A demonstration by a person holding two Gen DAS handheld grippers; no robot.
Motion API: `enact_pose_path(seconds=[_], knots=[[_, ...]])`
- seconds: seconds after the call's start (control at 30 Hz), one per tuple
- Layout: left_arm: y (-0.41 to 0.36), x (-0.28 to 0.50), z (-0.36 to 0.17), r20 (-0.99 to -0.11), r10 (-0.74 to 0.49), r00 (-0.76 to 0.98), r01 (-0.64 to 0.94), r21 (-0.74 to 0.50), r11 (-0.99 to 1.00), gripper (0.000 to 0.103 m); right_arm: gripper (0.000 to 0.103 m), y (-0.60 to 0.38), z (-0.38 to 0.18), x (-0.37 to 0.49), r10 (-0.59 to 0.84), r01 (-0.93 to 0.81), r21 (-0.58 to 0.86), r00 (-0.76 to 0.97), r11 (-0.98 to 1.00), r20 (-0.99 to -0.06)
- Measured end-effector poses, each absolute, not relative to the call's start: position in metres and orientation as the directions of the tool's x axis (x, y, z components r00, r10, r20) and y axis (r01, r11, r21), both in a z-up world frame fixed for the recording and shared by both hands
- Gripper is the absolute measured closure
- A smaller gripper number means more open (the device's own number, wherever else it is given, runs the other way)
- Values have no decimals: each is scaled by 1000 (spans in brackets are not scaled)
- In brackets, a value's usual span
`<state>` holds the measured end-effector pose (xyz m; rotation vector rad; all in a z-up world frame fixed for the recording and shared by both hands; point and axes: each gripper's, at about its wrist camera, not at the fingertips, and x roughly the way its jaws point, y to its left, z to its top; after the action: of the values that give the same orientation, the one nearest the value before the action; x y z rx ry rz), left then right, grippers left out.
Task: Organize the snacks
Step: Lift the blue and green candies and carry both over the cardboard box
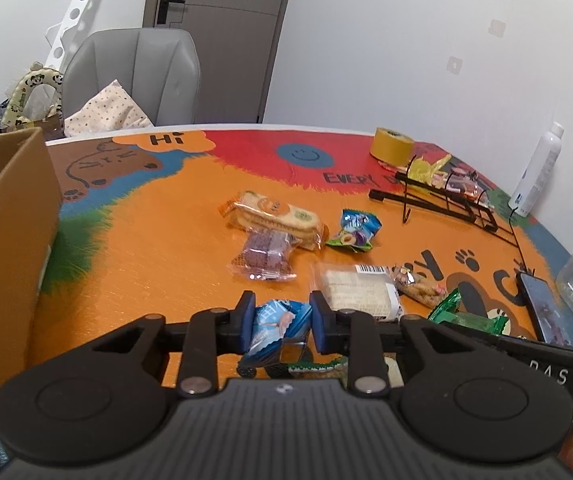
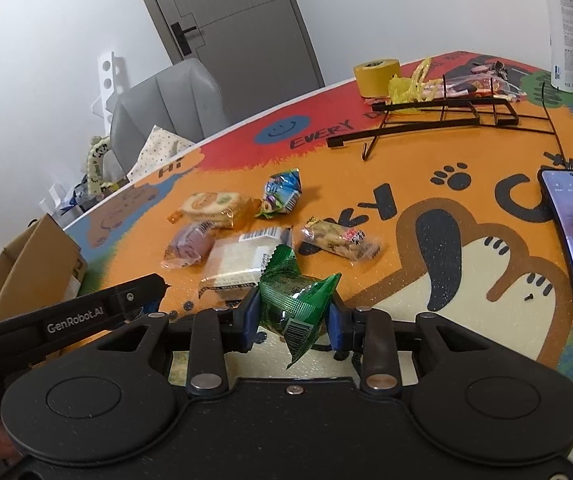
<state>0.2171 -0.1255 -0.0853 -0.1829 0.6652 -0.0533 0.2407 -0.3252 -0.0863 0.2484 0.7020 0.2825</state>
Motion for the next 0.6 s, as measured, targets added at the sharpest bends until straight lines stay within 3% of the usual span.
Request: enact_pose_path(seconds=[0.6], knots=[[-78, 187, -37, -528, -60, 847, -43, -181, 982, 76, 71, -291, -57, 231, 370, -215, 328, 753, 920, -544]])
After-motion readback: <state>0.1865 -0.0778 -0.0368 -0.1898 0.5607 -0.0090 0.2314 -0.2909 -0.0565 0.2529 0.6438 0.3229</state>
